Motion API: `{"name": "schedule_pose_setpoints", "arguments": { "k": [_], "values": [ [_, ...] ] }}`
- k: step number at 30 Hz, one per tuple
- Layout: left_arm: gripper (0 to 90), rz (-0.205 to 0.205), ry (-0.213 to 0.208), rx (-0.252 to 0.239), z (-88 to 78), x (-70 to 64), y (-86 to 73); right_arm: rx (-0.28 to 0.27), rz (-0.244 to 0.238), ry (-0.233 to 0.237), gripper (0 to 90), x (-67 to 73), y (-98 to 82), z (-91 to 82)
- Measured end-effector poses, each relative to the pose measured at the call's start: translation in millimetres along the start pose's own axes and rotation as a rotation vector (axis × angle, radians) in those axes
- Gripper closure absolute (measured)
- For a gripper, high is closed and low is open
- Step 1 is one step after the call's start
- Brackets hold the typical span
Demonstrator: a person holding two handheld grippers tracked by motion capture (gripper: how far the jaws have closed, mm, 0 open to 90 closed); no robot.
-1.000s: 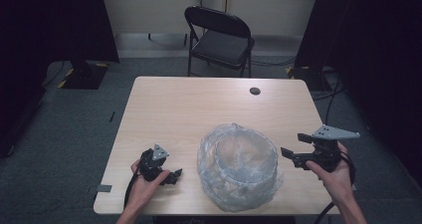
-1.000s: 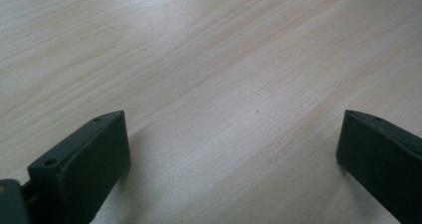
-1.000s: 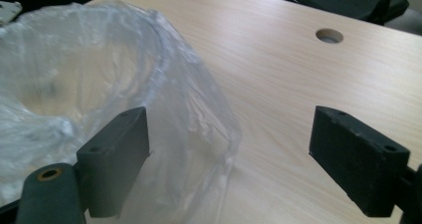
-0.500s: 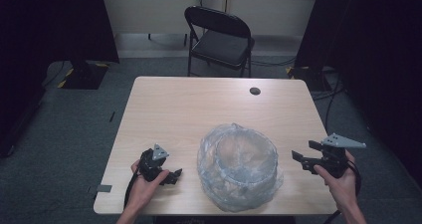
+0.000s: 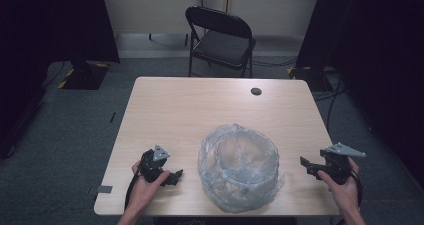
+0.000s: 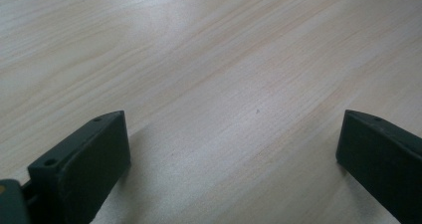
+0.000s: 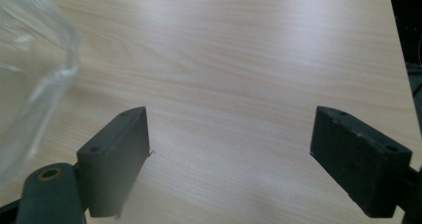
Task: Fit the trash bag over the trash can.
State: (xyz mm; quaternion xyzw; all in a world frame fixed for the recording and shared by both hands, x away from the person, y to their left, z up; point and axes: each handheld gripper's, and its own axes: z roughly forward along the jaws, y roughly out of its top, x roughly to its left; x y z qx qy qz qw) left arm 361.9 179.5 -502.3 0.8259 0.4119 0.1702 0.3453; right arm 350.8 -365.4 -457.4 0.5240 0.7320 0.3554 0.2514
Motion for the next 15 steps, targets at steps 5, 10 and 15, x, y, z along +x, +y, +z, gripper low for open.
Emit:
{"name": "schedule_pose_setpoints", "arguments": {
  "k": [5, 10, 15],
  "values": [
    [0.0, 0.0, 0.0, 0.0, 0.0, 0.0, 0.0, 0.044, 0.007, 0.008, 16.3, -1.6, -8.4, 12.8],
    [0.0, 0.002, -0.002, 0.0, -0.1, 0.2, -0.1, 0.082, -0.004, -0.01, 15.3, -1.1, -13.7, 18.4],
    [0.0, 0.002, -0.002, 0.0, -0.1, 0.2, -0.1, 0.106, 0.024, -0.028, 14.2, -2.6, -16.5, 24.0]
  ]
}}
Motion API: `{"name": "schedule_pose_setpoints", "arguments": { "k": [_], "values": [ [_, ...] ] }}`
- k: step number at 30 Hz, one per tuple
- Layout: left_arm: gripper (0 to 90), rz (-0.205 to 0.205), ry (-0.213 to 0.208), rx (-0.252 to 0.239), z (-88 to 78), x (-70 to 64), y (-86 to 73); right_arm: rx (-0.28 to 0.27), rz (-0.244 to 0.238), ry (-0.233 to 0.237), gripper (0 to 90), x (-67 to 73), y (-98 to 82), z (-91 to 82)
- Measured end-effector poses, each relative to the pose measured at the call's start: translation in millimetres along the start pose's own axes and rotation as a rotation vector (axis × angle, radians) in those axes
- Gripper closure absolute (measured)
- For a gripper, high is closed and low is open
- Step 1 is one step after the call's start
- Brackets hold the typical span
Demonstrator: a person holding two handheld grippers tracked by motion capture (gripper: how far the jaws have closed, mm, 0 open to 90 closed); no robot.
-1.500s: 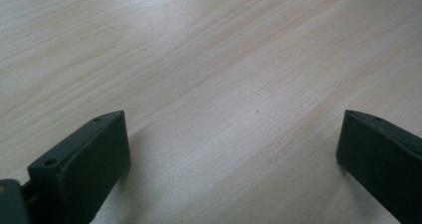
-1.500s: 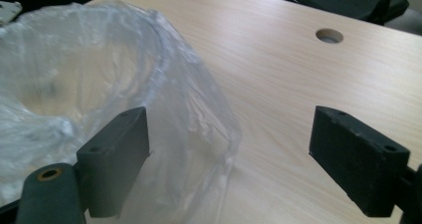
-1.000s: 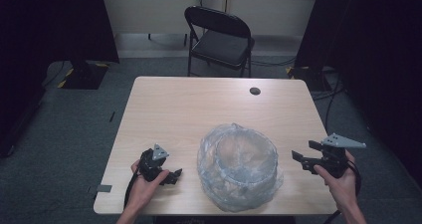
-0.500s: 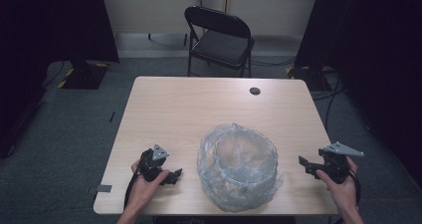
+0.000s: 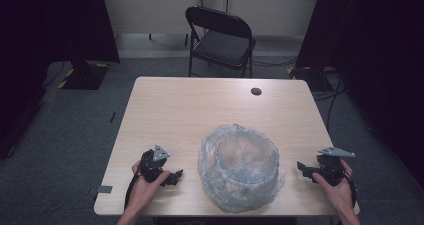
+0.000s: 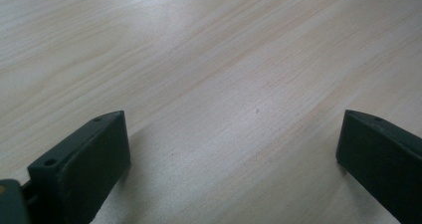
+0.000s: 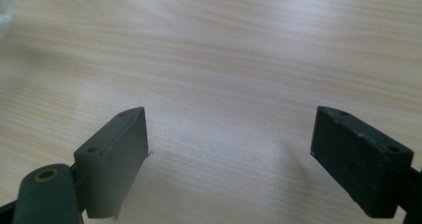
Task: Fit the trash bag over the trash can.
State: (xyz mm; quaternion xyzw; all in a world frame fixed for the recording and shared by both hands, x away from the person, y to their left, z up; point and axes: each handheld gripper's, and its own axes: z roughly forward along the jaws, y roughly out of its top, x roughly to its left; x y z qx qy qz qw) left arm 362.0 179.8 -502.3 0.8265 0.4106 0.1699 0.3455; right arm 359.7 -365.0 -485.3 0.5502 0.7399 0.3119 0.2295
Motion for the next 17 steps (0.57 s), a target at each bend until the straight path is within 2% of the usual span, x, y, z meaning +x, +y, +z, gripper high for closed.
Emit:
{"name": "schedule_pose_setpoints", "arguments": {
  "k": [5, 6, 12, 17],
  "values": [
    [0.0, 0.001, -0.001, 0.0, 0.0, 0.1, -0.1, 0.031, 0.023, -0.022, 13.5, 0.3, -2.3, 8.9],
    [0.0, 0.001, -0.001, 0.0, 0.0, 0.2, -0.1, 0.022, 0.012, -0.035, 12.5, 1.2, -3.1, 9.9],
    [0.0, 0.002, 0.0, 0.0, -0.1, 0.2, -0.1, -0.018, 0.008, -0.034, 8.7, 2.9, -6.9, 13.1],
    [0.0, 0.002, -0.001, 0.0, -0.1, 0.2, -0.1, -0.017, 0.01, -0.034, 8.6, 2.9, -6.9, 13.1]
  ]
}}
